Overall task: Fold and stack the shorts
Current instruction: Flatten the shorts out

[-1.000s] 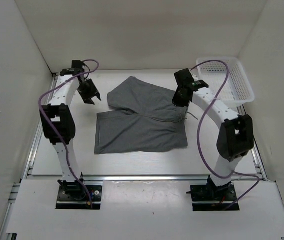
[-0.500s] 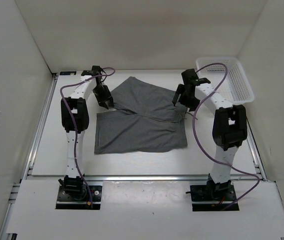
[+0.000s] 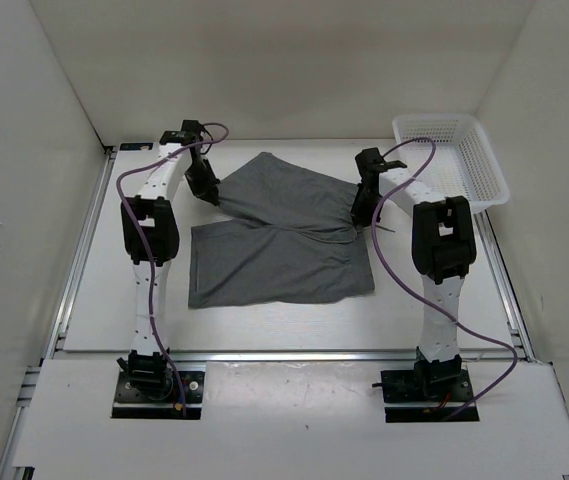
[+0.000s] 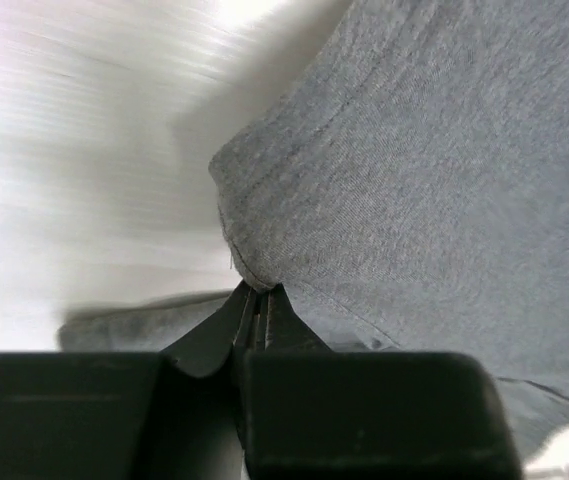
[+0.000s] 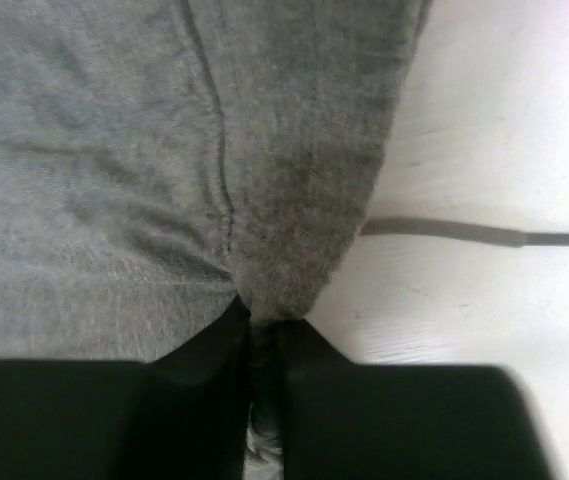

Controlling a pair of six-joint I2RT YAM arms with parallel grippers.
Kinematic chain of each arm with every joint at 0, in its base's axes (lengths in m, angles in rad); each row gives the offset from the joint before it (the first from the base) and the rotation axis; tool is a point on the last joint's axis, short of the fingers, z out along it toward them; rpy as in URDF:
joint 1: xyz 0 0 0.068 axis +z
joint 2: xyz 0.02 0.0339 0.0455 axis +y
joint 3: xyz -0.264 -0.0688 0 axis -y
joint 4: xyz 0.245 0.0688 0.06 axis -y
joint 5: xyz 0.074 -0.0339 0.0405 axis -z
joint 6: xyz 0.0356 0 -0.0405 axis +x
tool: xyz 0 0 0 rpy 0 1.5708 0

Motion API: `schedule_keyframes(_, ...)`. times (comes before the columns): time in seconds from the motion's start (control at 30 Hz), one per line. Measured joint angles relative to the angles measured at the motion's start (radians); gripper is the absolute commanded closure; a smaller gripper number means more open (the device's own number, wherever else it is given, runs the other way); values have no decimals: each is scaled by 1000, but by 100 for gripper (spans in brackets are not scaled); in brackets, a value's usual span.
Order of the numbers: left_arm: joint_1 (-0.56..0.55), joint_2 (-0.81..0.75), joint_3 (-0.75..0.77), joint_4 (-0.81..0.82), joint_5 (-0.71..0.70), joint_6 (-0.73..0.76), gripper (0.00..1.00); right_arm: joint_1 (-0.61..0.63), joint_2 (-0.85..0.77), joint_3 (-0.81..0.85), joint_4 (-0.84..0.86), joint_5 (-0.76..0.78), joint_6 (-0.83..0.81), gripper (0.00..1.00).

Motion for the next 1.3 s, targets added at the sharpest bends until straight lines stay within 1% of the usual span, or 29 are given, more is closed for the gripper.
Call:
schedule_keyframes(0.03,0,-1,13,-14,-21,7,90,0,0,6,0,-6,0,100)
schedule_keyframes(0.07,-1,-5,24,-25,-45,15,81,0,0,10,2,-12,-1,100)
schedule_keyframes(0.13,-2,-20,45,-47,-100,39,42,1,2,14,6,-19,2,100)
schedule_keyframes(0.17,-3,-34,54,-58,-143,47,27,3,3,14,6,-18,0,100)
schedule_keyframes(0.2,-3,-51,56,-67,-182,50,23,5,4,14,6,-19,0,100)
schedule_keyframes(0.27,3,-92,47,-77,-245,49,23,5,6,14,7,-19,-3,100)
schedule_keyframes(0.37,24,-158,-6,-81,-274,47,29,5,6,14,7,-23,-5,100)
schedule_keyframes(0.4,33,-172,-23,-82,-276,46,38,5,6,14,7,-22,-5,100)
schedule_keyframes(0.43,39,-179,-39,-82,-275,44,40,5,6,14,7,-22,-5,100)
schedule_keyframes(0.47,47,-180,-54,-79,-275,44,40,5,6,14,7,-22,-5,100)
schedule_keyframes(0.53,57,-180,-99,-56,-252,47,32,5,6,14,7,-22,-5,100)
schedule_keyframes(0.57,61,-180,-130,-42,-219,49,30,5,6,14,8,-21,-6,100)
schedule_keyframes(0.63,61,-177,-171,-23,-147,48,30,5,6,14,8,-21,-6,100)
schedule_keyframes(0.73,52,-158,-183,5,-45,42,29,5,6,14,8,-21,-6,100)
schedule_keyframes(0.83,39,-140,-183,47,14,20,25,5,6,12,9,-21,-6,100)
schedule_keyframes(0.9,32,-134,-183,77,40,3,25,5,6,8,13,-21,-9,100)
schedule_keyframes(0.93,28,-130,-181,90,49,-3,27,5,5,6,14,-21,-9,100)
schedule_keyframes(1.0,25,-115,-166,108,63,-19,34,5,5,6,14,-21,-9,100)
schedule_keyframes(1.07,25,-85,-139,121,66,-36,63,5,5,6,15,-21,-9,100)
schedule_keyframes(1.13,26,-42,-102,124,60,-41,87,5,5,6,14,-21,-9,100)
schedule_keyframes(1.17,26,-17,-68,105,45,-36,90,5,5,6,15,-22,-10,100)
schedule_keyframes(1.23,26,31,19,66,-2,-28,90,5,4,5,15,-22,-9,100)
schedule_keyframes(1.3,23,48,82,30,-52,-7,90,5,2,3,17,-23,-10,100)
